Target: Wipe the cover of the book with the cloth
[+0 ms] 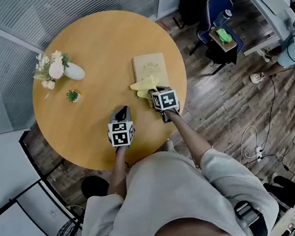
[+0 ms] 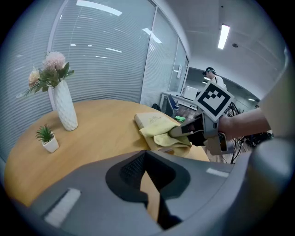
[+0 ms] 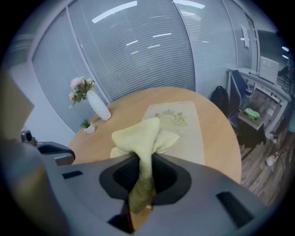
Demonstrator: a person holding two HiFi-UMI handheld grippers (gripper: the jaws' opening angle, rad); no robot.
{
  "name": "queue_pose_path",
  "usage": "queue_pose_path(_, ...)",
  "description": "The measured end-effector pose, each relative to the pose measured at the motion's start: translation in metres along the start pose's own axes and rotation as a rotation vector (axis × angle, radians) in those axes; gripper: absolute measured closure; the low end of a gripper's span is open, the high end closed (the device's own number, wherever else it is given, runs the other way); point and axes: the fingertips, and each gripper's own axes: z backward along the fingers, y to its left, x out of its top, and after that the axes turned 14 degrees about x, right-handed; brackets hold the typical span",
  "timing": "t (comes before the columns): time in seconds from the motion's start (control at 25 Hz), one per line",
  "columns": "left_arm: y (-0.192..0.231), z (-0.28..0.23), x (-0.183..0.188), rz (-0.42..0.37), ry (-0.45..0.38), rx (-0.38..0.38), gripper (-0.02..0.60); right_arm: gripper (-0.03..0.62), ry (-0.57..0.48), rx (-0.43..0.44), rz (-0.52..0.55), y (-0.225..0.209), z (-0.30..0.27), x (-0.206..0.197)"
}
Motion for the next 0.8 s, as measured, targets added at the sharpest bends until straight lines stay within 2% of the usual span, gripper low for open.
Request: queue_pose_path(0.8, -0.03, -0.007, 0.007, -0.035, -0.004, -0.043, 0.572, 0.526, -0.035, -0.069, -0.041, -0.043, 0.037, -0.007)
